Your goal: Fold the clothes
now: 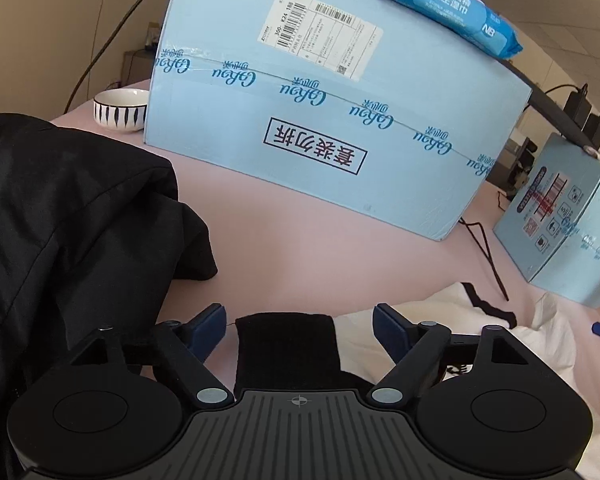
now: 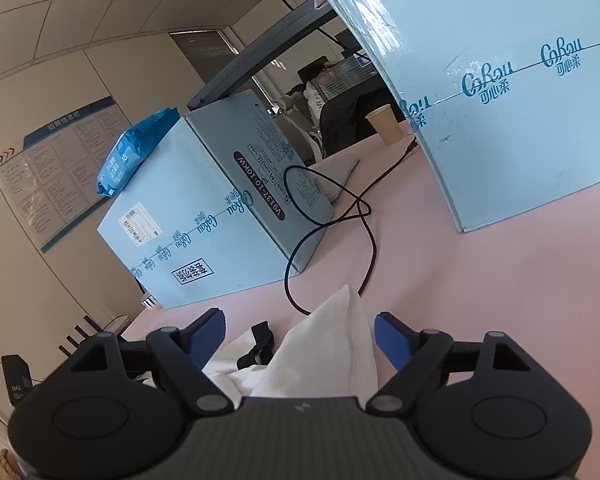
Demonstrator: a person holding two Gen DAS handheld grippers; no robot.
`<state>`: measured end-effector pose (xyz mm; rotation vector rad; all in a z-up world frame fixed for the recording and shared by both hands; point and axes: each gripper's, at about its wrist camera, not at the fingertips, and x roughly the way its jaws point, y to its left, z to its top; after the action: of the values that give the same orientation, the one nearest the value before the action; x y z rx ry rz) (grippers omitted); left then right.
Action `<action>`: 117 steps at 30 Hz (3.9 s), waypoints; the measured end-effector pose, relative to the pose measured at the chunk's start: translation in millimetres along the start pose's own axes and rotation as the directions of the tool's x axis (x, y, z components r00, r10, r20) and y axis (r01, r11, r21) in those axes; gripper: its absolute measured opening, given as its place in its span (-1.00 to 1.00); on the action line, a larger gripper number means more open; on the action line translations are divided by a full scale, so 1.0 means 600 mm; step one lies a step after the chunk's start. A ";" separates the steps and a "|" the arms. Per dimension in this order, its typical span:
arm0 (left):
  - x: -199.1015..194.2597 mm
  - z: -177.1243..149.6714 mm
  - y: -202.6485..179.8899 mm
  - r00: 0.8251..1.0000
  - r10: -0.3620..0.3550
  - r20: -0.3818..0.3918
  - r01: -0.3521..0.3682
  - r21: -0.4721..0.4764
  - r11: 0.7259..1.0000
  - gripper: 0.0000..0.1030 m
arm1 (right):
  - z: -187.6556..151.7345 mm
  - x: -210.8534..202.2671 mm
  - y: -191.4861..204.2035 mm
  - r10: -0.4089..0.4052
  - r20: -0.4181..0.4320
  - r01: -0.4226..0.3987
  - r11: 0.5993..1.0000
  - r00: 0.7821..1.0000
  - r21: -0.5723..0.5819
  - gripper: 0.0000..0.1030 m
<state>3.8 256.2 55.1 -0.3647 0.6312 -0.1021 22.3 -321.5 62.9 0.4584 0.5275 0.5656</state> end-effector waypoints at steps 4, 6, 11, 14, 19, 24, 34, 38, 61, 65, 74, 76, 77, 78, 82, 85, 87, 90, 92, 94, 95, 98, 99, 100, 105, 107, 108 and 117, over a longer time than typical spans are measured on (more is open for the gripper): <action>-0.069 -0.015 -0.033 0.990 -0.143 -0.009 0.143 0.111 0.983 0.99 | -0.045 -0.090 0.018 0.088 -0.062 -0.097 0.981 0.994 -0.166 0.79; -0.101 -0.041 -0.064 0.986 -0.160 -0.047 0.166 0.236 0.958 1.00 | -0.078 -0.109 0.037 0.098 -0.123 -0.126 0.961 0.987 -0.245 0.83; -0.160 -0.128 -0.115 0.979 -0.151 -0.139 0.198 0.432 0.880 1.00 | -0.155 -0.126 0.092 0.091 -0.209 -0.169 0.903 0.974 -0.395 0.69; -0.182 -0.191 -0.128 0.966 -0.141 -0.218 0.235 0.500 0.833 1.00 | -0.183 -0.113 0.120 0.033 -0.235 -0.147 0.861 0.971 -0.487 0.60; -0.185 -0.257 -0.142 0.966 -0.111 -0.233 0.226 0.556 0.800 1.00 | -0.189 -0.081 0.109 -0.041 -0.244 -0.087 0.867 0.969 -0.491 0.41; -0.153 -0.271 -0.131 0.967 -0.127 -0.220 0.218 0.462 0.860 1.00 | -0.184 -0.049 0.086 -0.042 -0.273 -0.088 0.890 0.961 -0.447 0.11; -0.119 -0.246 -0.122 0.967 -0.226 -0.113 0.250 0.283 0.926 0.66 | -0.190 -0.065 0.091 -0.061 -0.219 -0.046 0.890 0.974 -0.453 -0.83; -0.115 -0.257 -0.145 0.977 -0.187 -0.101 0.211 0.355 0.911 -0.18 | -0.194 -0.100 0.084 -0.054 -0.156 -0.017 0.907 0.986 -0.422 -0.87; -0.226 -0.233 -0.070 0.994 -0.092 -0.064 0.102 0.182 0.978 -0.56 | -0.288 -0.282 0.105 -0.045 -0.109 0.005 0.939 0.993 -0.344 -0.88; -0.225 -0.238 -0.064 0.988 -0.134 -0.079 0.147 0.197 0.969 -0.39 | -0.305 -0.276 0.101 -0.051 -0.172 -0.009 0.943 0.984 -0.333 -0.66; -0.267 -0.179 -0.093 0.928 -0.362 0.088 0.332 0.243 0.912 0.99 | -0.177 -0.294 0.085 0.259 -0.031 -0.261 0.955 0.965 -0.141 0.80; -0.240 -0.176 -0.114 0.943 -0.329 0.046 0.305 0.278 0.911 0.99 | -0.139 -0.262 0.072 0.251 -0.010 -0.251 0.965 0.968 -0.078 0.83; -0.227 -0.180 -0.120 0.947 -0.319 0.026 0.298 0.287 0.910 0.99 | -0.122 -0.240 0.064 0.239 -0.013 -0.240 0.970 0.971 -0.042 0.83; -0.206 -0.186 -0.128 0.951 -0.309 -0.005 0.296 0.296 0.908 0.99 | -0.108 -0.223 0.049 0.222 -0.025 -0.222 0.975 0.975 0.001 0.82; -0.139 -0.202 -0.139 0.942 -0.322 -0.089 0.334 0.261 0.906 0.99 | -0.085 -0.123 -0.010 0.181 -0.097 -0.159 0.968 0.979 0.194 0.74; -0.109 -0.202 -0.130 0.942 -0.315 -0.114 0.333 0.212 0.919 0.99 | -0.076 -0.054 -0.050 0.167 -0.141 -0.113 0.939 0.976 0.324 0.70; -0.099 -0.201 -0.121 0.942 -0.314 -0.117 0.332 0.187 0.925 0.99 | -0.076 -0.036 -0.056 0.137 -0.156 -0.079 0.940 0.978 0.332 0.70; -0.091 -0.198 -0.109 0.943 -0.312 -0.114 0.328 0.159 0.931 0.99 | -0.076 -0.011 -0.064 0.091 -0.180 -0.025 0.940 0.980 0.340 0.70; -0.087 -0.197 -0.105 0.943 -0.313 -0.117 0.328 0.151 0.932 0.99 | -0.075 0.000 -0.066 0.074 -0.189 -0.008 0.945 0.979 0.328 0.70; -0.083 -0.196 -0.103 0.942 -0.315 -0.121 0.330 0.146 0.933 0.99 | -0.074 0.011 -0.068 0.057 -0.198 0.009 0.949 0.979 0.316 0.70; -0.081 -0.197 -0.101 0.942 -0.313 -0.121 0.328 0.144 0.934 0.99 | -0.079 0.004 -0.075 0.051 -0.202 0.015 0.950 0.978 0.311 0.70; -0.074 -0.197 -0.098 0.943 -0.308 -0.122 0.323 0.129 0.938 0.99 | -0.077 0.021 -0.076 0.062 -0.225 0.010 0.951 0.972 0.309 0.70; -0.072 -0.198 -0.096 0.944 -0.308 -0.122 0.322 0.121 0.939 0.99 | -0.077 0.027 -0.075 0.070 -0.231 0.003 0.953 0.970 0.303 0.68; -0.070 -0.198 -0.094 0.944 -0.308 -0.122 0.321 0.112 0.940 0.99 | -0.077 0.033 -0.074 0.078 -0.236 -0.005 0.955 0.968 0.297 0.65; -0.069 -0.199 -0.096 0.944 -0.308 -0.119 0.322 0.124 0.939 0.99 | -0.062 0.053 -0.068 0.117 -0.276 -0.040 0.963 0.954 0.268 0.48; -0.068 -0.200 -0.097 0.944 -0.307 -0.118 0.322 0.135 0.937 0.99 | -0.062 0.059 -0.072 0.133 -0.286 -0.053 0.961 0.949 0.273 0.43; -0.068 -0.200 -0.098 0.944 -0.307 -0.116 0.322 0.138 0.937 0.99 | -0.062 0.060 -0.073 0.136 -0.284 -0.057 0.961 0.949 0.271 0.40; -0.068 -0.199 -0.096 0.942 -0.316 -0.116 0.330 0.133 0.935 0.99 | -0.059 0.049 -0.089 0.156 -0.258 -0.108 0.976 0.953 0.191 0.38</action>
<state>-99.0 175.0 9.8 -0.3163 0.6466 -0.4823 43.1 -334.7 -3.1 0.5903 0.8182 0.7205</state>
